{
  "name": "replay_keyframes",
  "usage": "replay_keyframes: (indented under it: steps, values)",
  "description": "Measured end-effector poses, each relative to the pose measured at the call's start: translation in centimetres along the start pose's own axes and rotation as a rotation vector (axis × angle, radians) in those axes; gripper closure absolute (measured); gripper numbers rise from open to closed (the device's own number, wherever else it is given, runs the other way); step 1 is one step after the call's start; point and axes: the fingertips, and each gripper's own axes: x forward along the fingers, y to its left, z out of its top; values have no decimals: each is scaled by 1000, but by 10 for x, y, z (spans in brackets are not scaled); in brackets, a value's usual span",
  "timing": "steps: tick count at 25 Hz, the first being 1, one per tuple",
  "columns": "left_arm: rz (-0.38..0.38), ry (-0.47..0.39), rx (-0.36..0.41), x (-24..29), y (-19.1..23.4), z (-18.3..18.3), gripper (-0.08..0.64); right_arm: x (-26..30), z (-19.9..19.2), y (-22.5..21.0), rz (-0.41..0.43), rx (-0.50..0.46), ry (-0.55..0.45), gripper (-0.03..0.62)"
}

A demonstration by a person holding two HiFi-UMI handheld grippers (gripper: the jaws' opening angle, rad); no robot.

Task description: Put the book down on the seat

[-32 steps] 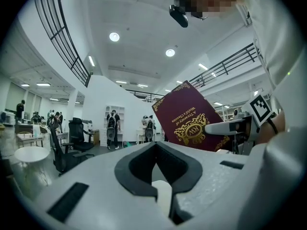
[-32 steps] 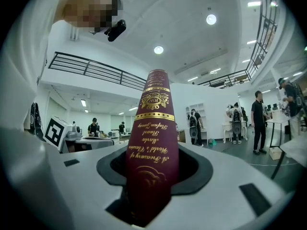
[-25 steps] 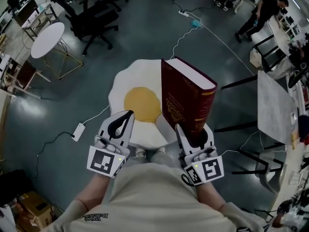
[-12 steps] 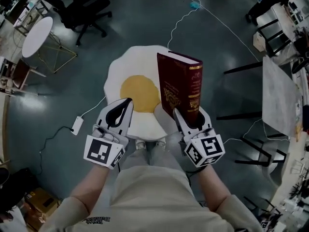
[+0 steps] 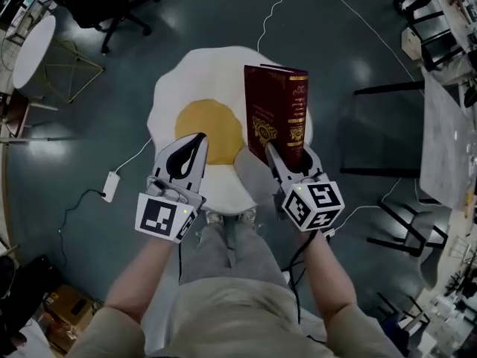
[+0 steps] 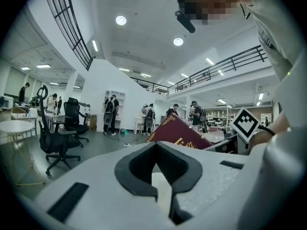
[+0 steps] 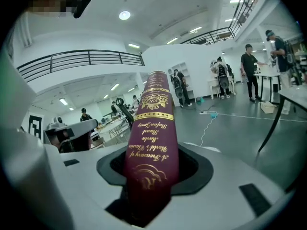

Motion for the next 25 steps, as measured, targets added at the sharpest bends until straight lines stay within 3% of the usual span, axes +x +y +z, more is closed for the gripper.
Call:
replay_keyframes:
  steps: [10,18,25]
  values:
    - [-41,113,-66,80,15,-189,555,112,-152,-88,-29,93,130,388]
    - [-53,227,-120,111,17,-341,555,177,-259,-133,-40,120,219,387]
    - [-80,299,-149,121,12,-444,555,214,-348,-157,-50,128,288,386]
